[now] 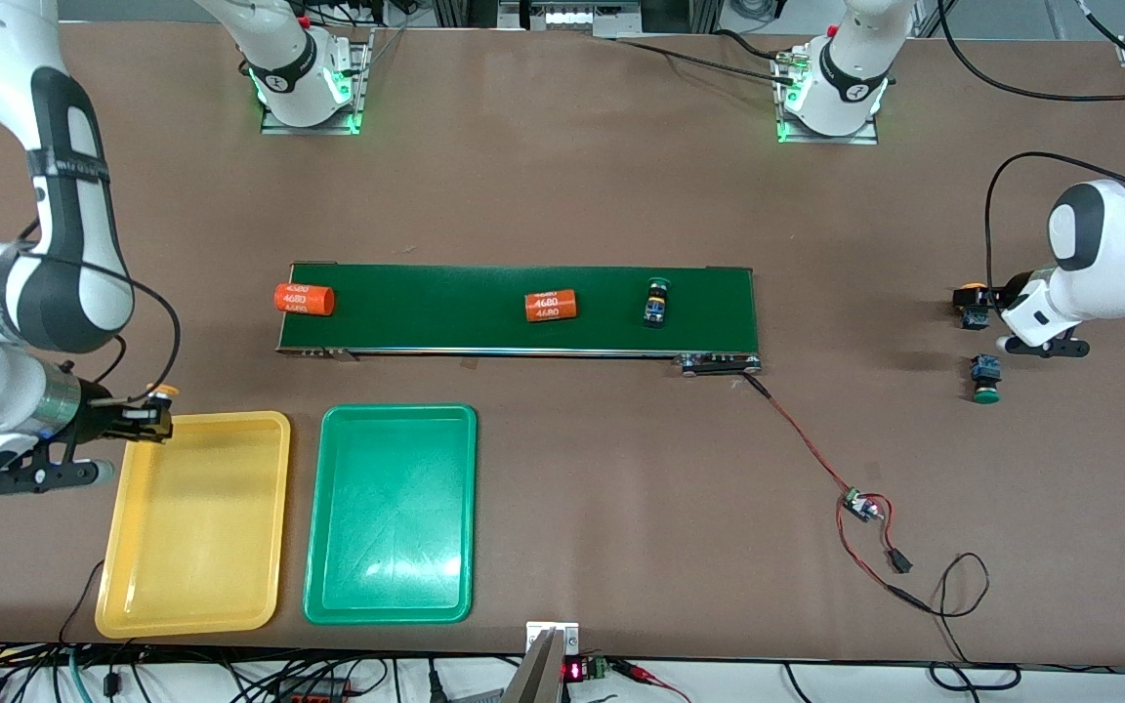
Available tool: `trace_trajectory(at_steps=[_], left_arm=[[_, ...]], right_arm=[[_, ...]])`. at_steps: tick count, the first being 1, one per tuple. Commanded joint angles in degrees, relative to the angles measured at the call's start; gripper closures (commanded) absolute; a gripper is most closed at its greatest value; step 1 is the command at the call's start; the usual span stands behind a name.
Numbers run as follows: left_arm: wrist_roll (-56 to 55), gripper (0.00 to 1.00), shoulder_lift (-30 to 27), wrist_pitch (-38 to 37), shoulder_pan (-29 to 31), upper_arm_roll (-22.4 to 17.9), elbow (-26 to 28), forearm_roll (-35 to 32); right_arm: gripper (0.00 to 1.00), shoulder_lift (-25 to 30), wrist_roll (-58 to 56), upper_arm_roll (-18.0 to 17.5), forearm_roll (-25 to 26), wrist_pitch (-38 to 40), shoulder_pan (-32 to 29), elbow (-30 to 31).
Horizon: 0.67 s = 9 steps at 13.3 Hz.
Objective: Sort buttons by color to trays
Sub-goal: 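Carry the button to the yellow tray while the left gripper grasps another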
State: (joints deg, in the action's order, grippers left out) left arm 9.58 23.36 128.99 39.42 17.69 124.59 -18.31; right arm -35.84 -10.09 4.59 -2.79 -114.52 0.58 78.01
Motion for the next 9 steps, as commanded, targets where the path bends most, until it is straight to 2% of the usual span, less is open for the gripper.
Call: trace_trajectory(at_steps=[1,2,3,6,7,8,9], left_arm=[[0.79,0.0,1.6,2.31,1.8,0.77,0.82,-2.08],[1.05,0.02,1.78,2.75,1.8,0.77,1.0,-2.69],[1.14,0.12,1.78,2.76,1.98,0.77,1.44,-2.87],[5.86,0.76,1.86,2.76,3.47,0.77,1.44,-2.87],[6.15,0.92,1.86,2.76,3.47,0.77,1.35,-2.79],[6.5,1.0,1.78,2.76,3.47,0.86,1.01,-2.87],[7.89,1.0,1.34,2.58,3.47,0.95,0.57,-2.87]], right_arm=[[1.0,-3.62,-0.98,-1.43,-0.11,-3.06,-1.28,-2.34],[1.0,-4.41,-1.33,-1.34,0.32,-4.12,-1.46,-2.34],[1.0,-4.94,-1.86,-1.34,0.68,-5.26,-1.72,-2.34],[1.0,-6.87,-2.21,-1.34,1.64,-10.62,-2.51,-2.34],[1.0,-7.49,-2.13,-1.34,3.82,-11.68,-2.6,-2.34],[1.0,-8.36,-2.12,-1.43,5.24,-13.87,-3.12,-2.34],[1.0,-9.15,-2.21,-1.34,5.42,-15.72,-3.3,-2.34]])
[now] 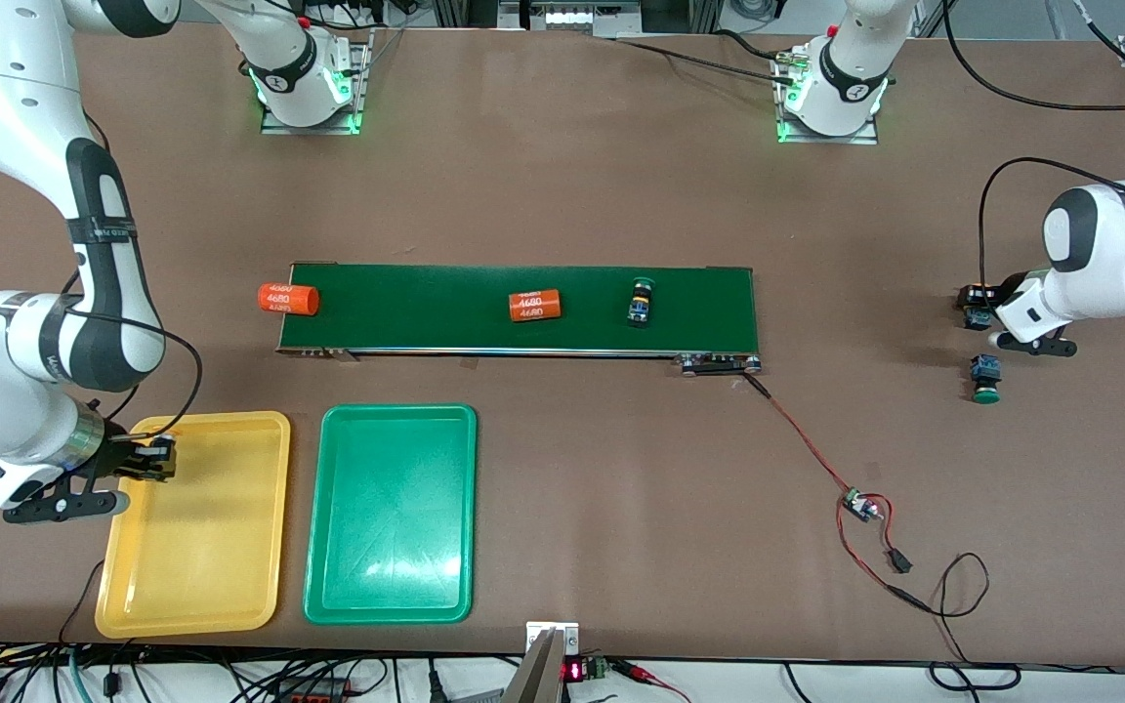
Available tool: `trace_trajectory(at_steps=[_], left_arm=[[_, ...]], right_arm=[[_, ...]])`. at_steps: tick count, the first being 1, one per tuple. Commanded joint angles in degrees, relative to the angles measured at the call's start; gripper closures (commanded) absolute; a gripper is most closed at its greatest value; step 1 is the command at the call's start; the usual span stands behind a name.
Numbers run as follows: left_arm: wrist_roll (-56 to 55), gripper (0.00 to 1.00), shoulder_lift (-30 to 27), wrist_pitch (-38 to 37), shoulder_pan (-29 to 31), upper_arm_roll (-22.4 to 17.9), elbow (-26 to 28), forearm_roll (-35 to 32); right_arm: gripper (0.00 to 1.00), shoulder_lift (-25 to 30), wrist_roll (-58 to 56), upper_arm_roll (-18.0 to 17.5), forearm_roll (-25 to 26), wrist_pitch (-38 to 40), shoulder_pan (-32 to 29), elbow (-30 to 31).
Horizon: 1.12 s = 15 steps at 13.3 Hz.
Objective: Sort buttons by color to trays
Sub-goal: 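Carry the button to the yellow tray while the left gripper grasps another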
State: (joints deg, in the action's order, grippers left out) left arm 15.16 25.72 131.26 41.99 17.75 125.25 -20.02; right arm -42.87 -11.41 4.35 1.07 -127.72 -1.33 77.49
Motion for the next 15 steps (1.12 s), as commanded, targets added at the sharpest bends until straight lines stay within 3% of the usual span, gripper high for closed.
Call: trace_trajectory(at_steps=[1,4,7,12,15], left_arm=[[2.68,1.0,-1.81,0.05,0.47,0.97,-0.27,-1.07],[1.72,1.0,-5.75,-0.65,-3.56,2.99,-0.27,-0.19],[0.68,1.0,-7.44,-3.72,-6.12,10.01,-1.15,-0.02],[-11.0,1.0,-9.98,-4.08,-17.36,14.76,-3.25,10.52],[-19.6,1.0,-10.16,-4.08,-25.17,15.92,-4.4,12.02]], right_arm=[[1.0,-2.91,-0.81,-1.19,1.66,-3.41,-1.57,-1.64],[1.0,-4.5,-0.81,-1.19,1.75,-6.83,-1.57,-0.94],[0.99,-6.52,-0.81,-1.19,1.66,-12.28,-2.1,-0.41],[0.72,-7.14,-0.63,-1.19,1.48,-13.0,-2.18,0.21],[0.47,-7.4,-0.55,-1.19,1.13,-13.08,-2.18,0.21]])
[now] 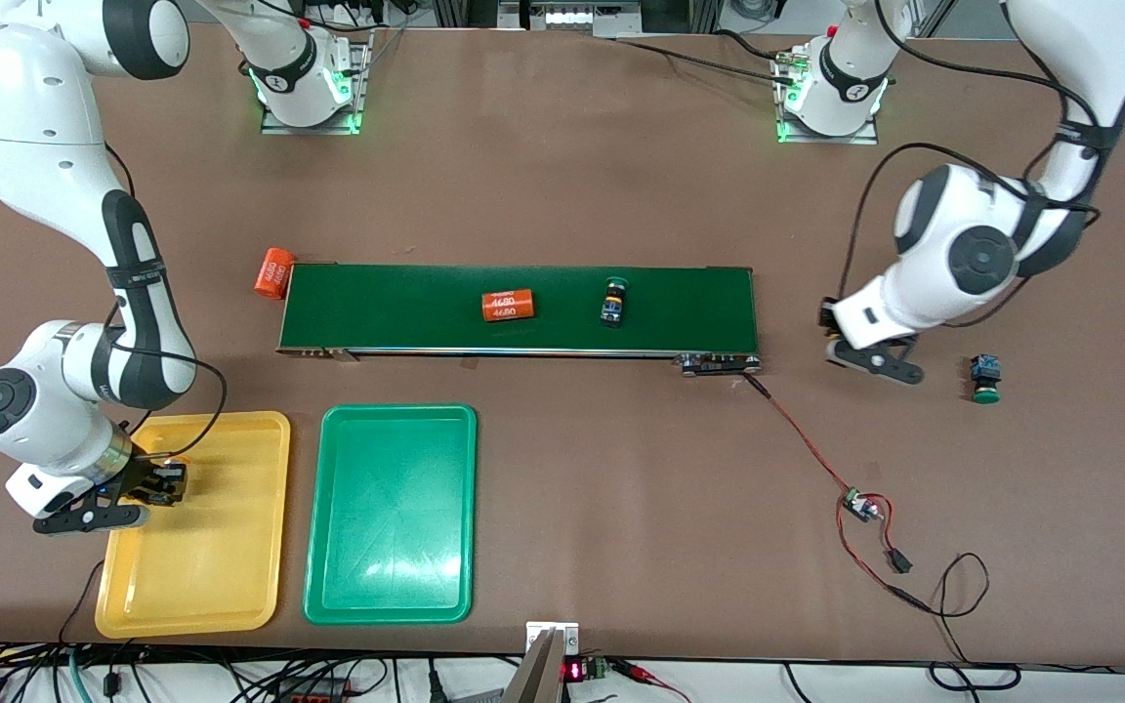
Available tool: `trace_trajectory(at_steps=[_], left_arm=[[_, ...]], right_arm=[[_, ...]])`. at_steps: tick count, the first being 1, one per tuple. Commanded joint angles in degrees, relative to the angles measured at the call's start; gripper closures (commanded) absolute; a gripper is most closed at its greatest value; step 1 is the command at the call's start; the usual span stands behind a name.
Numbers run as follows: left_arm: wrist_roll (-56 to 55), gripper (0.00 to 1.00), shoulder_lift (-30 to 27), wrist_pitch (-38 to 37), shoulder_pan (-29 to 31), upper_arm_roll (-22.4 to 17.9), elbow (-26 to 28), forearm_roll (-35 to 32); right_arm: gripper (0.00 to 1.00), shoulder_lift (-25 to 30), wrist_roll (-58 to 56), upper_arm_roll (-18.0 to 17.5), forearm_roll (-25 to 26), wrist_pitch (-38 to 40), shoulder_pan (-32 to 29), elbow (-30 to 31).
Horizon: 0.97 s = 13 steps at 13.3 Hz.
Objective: Sort buttons by color to trays
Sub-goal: 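Carry the button to the yellow tray while the left gripper grasps another, then release the button in the yellow tray while the left gripper places one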
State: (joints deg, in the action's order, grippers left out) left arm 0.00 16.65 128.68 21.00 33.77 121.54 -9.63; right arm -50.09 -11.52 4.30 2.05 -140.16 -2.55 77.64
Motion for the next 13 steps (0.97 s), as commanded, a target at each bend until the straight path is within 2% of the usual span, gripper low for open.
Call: trace_trajectory(at_steps=[1,4,5,7,9,10,13], left_arm=[[-8.84,1.0,-0.92,-1.41,-7.17,-0.11,-0.78,1.81],[-15.99,1.0,1.01,-0.88,-13.34,-0.11,-2.53,1.9],[-16.17,1.0,1.8,-0.88,-14.22,-0.11,-3.06,1.98],[-16.96,1.0,3.47,-0.62,-15.45,-0.11,-3.06,1.98],[-18.37,1.0,4.62,-0.1,-16.33,-0.2,-3.15,3.73],[-18.46,1.0,5.4,1.39,-16.43,-0.2,-3.07,5.74],[-18.37,0.98,7.34,4.03,-16.95,-0.37,-3.15,6.29]], right_arm=[[0.35,-0.35,-0.44,-1.14,0.06,-0.73,-0.97,0.06],[0.2,-0.27,-0.44,-1.14,-0.03,-0.91,-1.06,0.32],[0.08,-0.27,-0.09,-1.14,-0.03,-0.91,-0.97,0.32],[0.0,0.0,0.09,-1.14,-0.03,-0.64,-0.88,0.41],[0.0,0.69,-0.08,-1.23,-0.12,0.23,-0.62,0.5],[0.0,1.4,0.0,-1.4,-0.12,2.59,-0.44,0.5],[0.0,3.86,0.09,-2.28,-0.12,7.86,-0.62,0.41]])
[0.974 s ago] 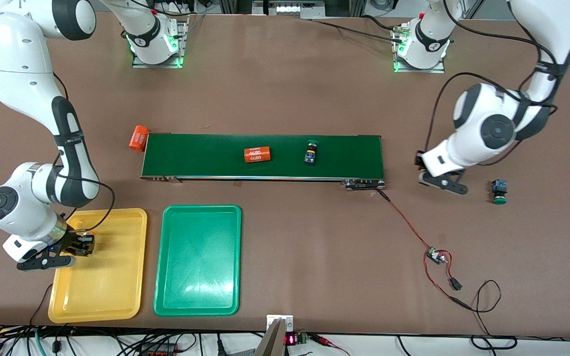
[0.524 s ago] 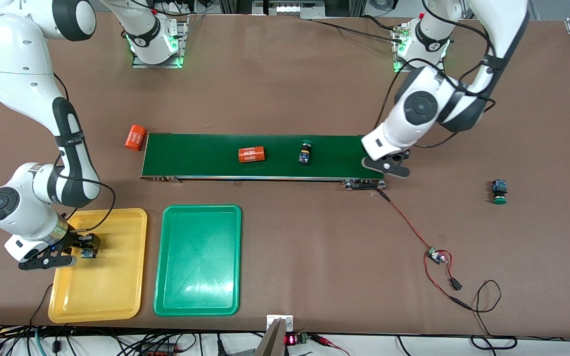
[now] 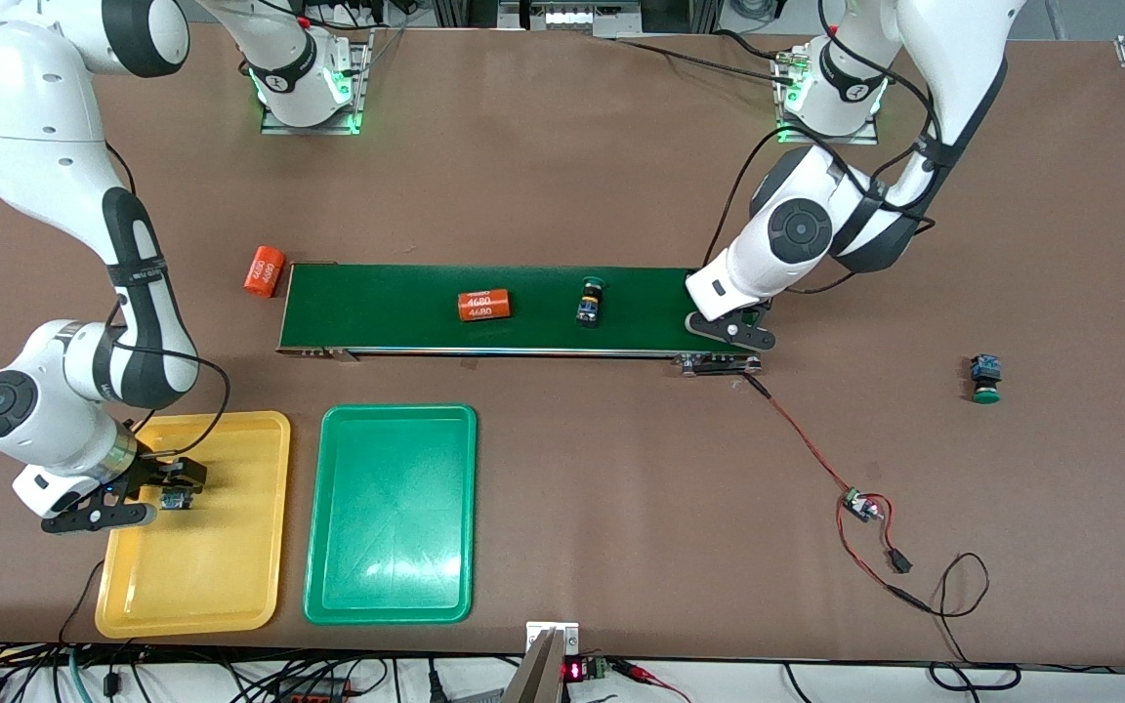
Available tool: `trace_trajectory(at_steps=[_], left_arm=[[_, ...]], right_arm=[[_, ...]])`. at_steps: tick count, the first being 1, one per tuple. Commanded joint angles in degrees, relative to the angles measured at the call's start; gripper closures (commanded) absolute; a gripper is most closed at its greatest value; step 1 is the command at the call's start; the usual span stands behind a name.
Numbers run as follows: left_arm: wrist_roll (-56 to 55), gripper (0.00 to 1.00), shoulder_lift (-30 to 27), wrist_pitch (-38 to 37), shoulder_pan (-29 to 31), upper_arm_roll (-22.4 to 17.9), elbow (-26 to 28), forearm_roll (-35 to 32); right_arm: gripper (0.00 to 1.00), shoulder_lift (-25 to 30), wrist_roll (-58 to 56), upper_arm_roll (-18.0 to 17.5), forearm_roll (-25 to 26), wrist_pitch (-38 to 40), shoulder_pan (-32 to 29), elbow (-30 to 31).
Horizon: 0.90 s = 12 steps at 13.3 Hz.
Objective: Sort buttons by color to trays
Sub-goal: 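Release the button in the yellow tray while the left gripper places one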
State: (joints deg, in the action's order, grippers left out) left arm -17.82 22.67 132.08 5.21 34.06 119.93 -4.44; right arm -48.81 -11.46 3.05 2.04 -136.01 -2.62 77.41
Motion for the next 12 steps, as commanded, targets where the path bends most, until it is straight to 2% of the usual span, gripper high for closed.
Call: trace_trajectory(at_steps=[1,2,3,6,8,9,12], left_arm=[[0.15,0.67,1.33,0.55,-1.25,-0.66,-1.54,0.67],[0.33,0.37,1.15,0.55,-1.25,-0.75,-1.54,0.75],[0.42,0.0,0.63,0.55,-1.25,-1.1,-1.54,1.01],[0.15,0.0,-4.02,0.11,-0.81,-1.02,-2.15,1.37],[-0.02,0.0,-6.92,-4.43,0.15,-1.45,-5.05,1.54],[0.15,0.0,-7.28,-6.81,2.07,-2.5,-6.28,1.45],[0.86,0.0,-7.03,-10.78,9.8,-3.3,-9.19,-0.21]], right_arm=[[0.0,3.54,0.12,-1.03,-0.11,5.3,-0.55,0.64],[0.0,4.16,0.56,-1.12,-0.11,6.79,-0.37,0.64],[0.0,5.04,1.61,-1.21,-0.11,8.37,-0.28,0.64],[0.0,7.67,4.24,-2.34,-0.11,14.08,-0.2,0.55],[0.0,9.78,8.01,-3.58,-0.11,18.39,-0.11,0.55],[0.0,11.36,10.56,-5.06,0.07,21.46,-0.02,0.37],[0.0,15.93,15.57,-5.78,0.07,30.16,1.55,0.37]])
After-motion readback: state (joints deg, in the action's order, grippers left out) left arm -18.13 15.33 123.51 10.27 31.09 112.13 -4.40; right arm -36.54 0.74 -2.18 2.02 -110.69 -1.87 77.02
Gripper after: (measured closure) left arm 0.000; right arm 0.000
